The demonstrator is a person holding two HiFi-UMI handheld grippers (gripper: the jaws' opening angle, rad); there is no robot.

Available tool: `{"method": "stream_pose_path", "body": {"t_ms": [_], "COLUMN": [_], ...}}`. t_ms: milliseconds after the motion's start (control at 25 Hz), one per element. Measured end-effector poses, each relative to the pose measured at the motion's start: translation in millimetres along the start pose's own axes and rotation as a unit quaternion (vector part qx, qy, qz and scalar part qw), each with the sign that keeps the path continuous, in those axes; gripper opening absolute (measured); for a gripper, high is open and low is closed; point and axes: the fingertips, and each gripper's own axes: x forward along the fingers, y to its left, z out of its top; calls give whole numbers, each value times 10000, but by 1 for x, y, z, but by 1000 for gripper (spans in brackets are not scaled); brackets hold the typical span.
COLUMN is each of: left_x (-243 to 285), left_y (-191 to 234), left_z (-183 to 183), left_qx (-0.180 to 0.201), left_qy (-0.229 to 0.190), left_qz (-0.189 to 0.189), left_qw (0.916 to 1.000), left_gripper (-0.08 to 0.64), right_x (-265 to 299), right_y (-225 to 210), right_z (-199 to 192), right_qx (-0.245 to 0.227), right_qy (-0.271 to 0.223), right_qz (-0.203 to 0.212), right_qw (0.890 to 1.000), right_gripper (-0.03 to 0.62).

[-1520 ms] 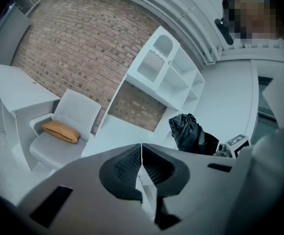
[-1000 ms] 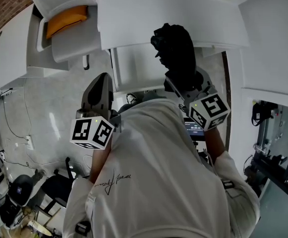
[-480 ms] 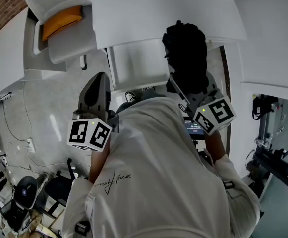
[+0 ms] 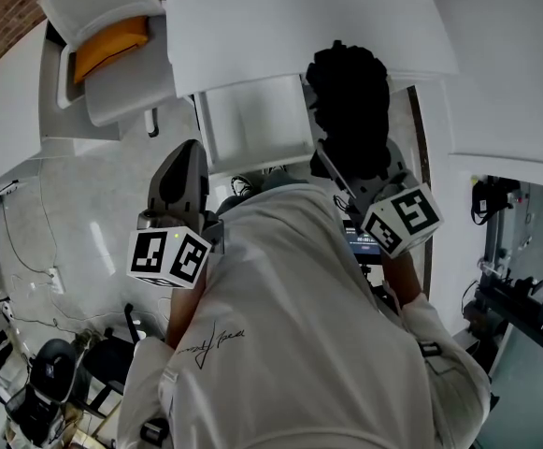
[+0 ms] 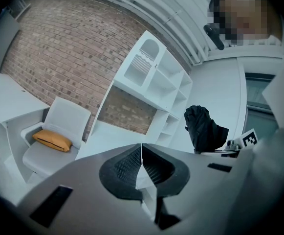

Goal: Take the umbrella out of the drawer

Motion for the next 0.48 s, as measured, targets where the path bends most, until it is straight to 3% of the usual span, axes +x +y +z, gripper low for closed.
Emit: {"method": "stream_pose_path", "body": {"t_ms": [480], "left_x": [-1], "left_y": [2], "left_z": [-2], "left_qx": [-97], "left_qy": [-15], "left_qz": [12], "left_qw": [10000], "left_gripper": [17], "right_x": [-3], "right_y": [-4], "right_z": [5], "right_qx": [41], "right_qy": [-53], "right_qz": [-82], "right_qw": [9999], "right_gripper": [244]}}
